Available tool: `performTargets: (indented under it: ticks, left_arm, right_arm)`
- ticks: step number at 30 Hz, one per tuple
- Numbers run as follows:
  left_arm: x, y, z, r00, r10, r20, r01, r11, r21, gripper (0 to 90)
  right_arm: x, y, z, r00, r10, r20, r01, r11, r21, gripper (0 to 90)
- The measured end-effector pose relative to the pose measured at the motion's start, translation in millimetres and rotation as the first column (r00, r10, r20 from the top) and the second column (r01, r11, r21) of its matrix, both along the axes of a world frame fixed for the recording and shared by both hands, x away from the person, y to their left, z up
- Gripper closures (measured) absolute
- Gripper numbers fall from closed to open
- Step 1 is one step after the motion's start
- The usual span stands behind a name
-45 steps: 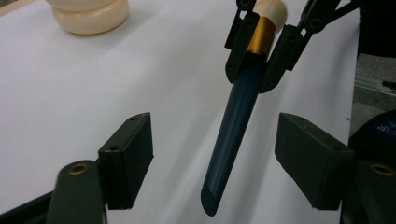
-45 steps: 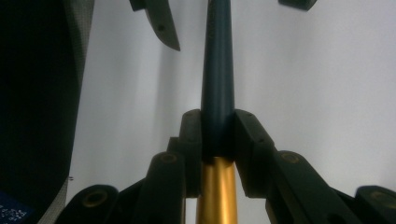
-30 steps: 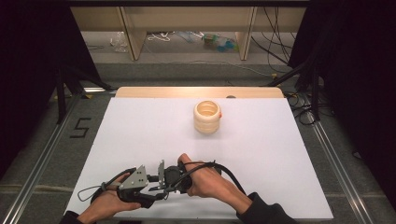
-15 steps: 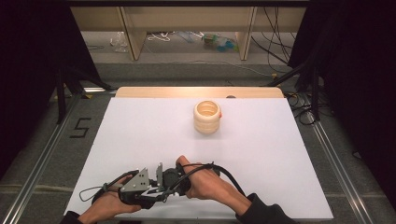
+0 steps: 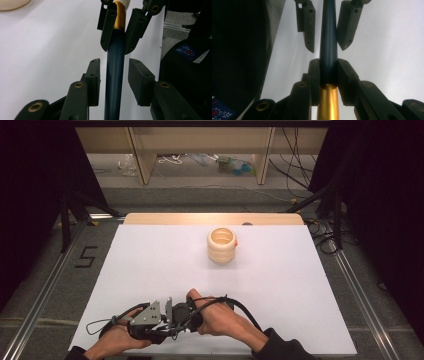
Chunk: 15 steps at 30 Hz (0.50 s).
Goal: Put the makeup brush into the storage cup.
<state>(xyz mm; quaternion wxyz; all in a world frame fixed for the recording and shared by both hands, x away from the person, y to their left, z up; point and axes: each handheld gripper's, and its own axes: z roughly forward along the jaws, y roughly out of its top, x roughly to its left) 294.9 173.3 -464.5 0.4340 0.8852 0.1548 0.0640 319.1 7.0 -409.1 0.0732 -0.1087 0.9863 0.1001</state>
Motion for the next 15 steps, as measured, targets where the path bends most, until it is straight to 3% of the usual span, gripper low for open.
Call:
performTargets:
  ticks: [1,2,9,10,15]
  left_arm:
    - [-0.1,-0.2,0.0,1.0000,-0.001,-0.002,0.001,1.0000,-0.001,65.3]
    - [-0.3,-0.5,-0.2,0.9999,-0.004,-0.010,0.004,1.0000,-0.003,65.6]
    - [-0.1,-0.1,-0.2,0.9999,-0.014,-0.009,0.014,0.9999,-0.001,69.2]
    - [-0.1,-0.2,-0.3,0.9998,-0.015,-0.009,0.015,0.9999,-0.001,69.5]
    - [-0.1,-0.2,-0.4,0.9997,-0.021,-0.010,0.021,0.9998,-0.001,72.2]
  right_arm:
    - [-0.8,0.2,-0.5,1.0000,-0.005,-0.003,0.005,1.000,0.008,74.1]
    - [1.4,0.2,-1.1,0.9994,0.033,0.007,-0.034,0.999,0.012,74.1]
    - [0.3,0.9,-1.6,0.9991,0.042,0.006,-0.042,0.999,0.005,74.1]
    - [1.1,0.7,-4.0,0.9988,0.049,-0.009,-0.049,0.998,0.033,74.1]
    - [0.3,1.1,-3.2,0.9986,0.052,-0.011,-0.052,0.998,0.031,74.1]
